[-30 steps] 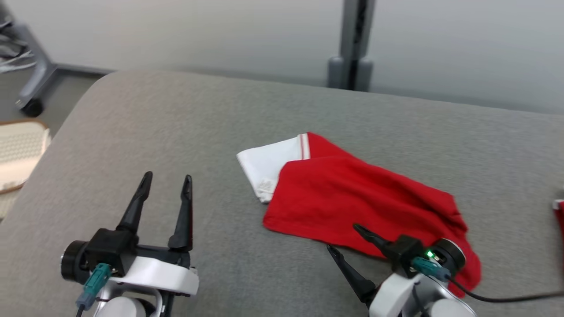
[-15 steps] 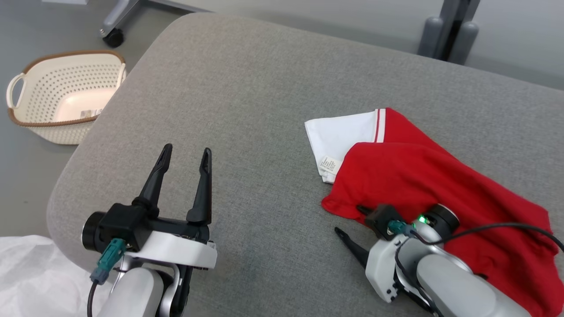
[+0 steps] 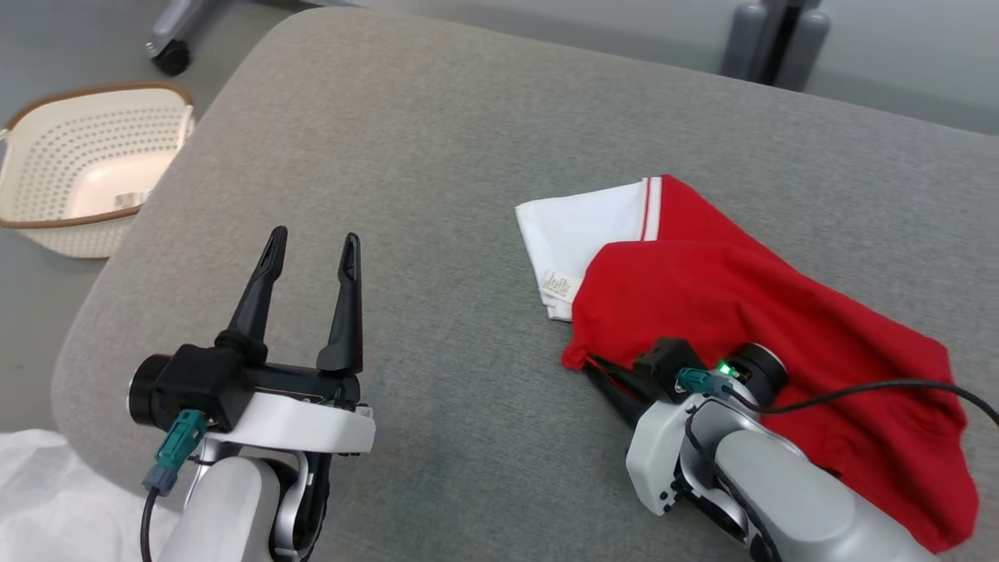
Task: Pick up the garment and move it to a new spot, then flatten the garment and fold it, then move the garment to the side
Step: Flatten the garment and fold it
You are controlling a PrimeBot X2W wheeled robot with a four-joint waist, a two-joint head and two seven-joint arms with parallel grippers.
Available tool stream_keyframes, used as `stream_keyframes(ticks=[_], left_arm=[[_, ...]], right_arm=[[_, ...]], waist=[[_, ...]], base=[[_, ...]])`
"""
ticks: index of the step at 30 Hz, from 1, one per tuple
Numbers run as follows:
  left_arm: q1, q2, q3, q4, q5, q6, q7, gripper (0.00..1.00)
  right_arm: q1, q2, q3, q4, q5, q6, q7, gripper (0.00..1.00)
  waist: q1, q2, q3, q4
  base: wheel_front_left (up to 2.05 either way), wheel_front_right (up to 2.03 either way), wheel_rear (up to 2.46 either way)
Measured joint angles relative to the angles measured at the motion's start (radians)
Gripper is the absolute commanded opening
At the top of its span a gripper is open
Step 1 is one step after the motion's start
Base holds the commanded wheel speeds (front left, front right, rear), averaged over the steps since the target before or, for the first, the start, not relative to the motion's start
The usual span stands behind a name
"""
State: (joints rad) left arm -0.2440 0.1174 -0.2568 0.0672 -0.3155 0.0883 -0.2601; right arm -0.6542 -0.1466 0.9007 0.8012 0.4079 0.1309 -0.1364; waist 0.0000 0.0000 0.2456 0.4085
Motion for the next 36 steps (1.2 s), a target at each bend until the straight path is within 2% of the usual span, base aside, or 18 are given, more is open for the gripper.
stream_keyframes(ticks=[5,9,14,20,24,28,32,36], left_arm=[[0.016,0.002,0.03,0.004,0.022,-0.008,0.0,1.0],[0.035,0.013,0.05,0.001,0.036,-0.009,0.0,1.0],[0.047,0.03,0.068,-0.007,0.043,-0.009,0.0,1.0],[0.056,0.045,0.073,-0.012,0.044,-0.008,0.0,1.0],[0.063,0.052,0.071,-0.018,0.044,-0.008,0.012,1.0],[0.071,0.055,0.064,-0.025,0.044,-0.005,0.021,1.0],[0.072,0.058,0.06,-0.035,0.044,-0.001,0.028,1.0],[0.072,0.063,0.06,-0.045,0.044,0.001,0.034,1.0]], right_arm=[[0.035,-0.005,-0.001,-0.136,0.054,0.0,-0.053,0.0],[0.092,-0.026,-0.056,-0.299,0.086,0.0,-0.077,0.0],[0.206,-0.056,-0.204,-0.503,0.114,0.0,-0.084,0.0],[0.393,-0.042,-0.452,-0.671,0.159,-0.001,-0.07,0.0],[0.48,-0.018,-0.633,-0.693,0.14,-0.001,-0.057,0.0],[0.538,0.014,-0.771,-0.667,0.129,-0.001,-0.047,0.0],[0.562,0.023,-0.828,-0.611,0.117,-0.001,-0.041,0.0],[0.562,0.025,-0.826,-0.561,0.118,-0.001,-0.049,0.0]], waist=[[0.0,0.0,-0.017,-0.063],[0.0,0.0,-0.035,-0.127],[0.0,0.0,-0.056,-0.214],[0.0,0.0,-0.081,-0.303],[0.0,0.0,-0.093,-0.343],[0.0,0.0,-0.097,-0.359],[0.0,0.0,-0.09,-0.364],[0.0001,0.0,-0.08,-0.373]], base=[[0.0,0.0,0.0],[0.0,0.0,0.0],[0.0,0.0,0.0],[0.0,0.0,0.0],[0.0,0.0,0.0],[0.0,0.0,0.0],[0.0,0.0,0.0],[0.0,0.0,0.0]])
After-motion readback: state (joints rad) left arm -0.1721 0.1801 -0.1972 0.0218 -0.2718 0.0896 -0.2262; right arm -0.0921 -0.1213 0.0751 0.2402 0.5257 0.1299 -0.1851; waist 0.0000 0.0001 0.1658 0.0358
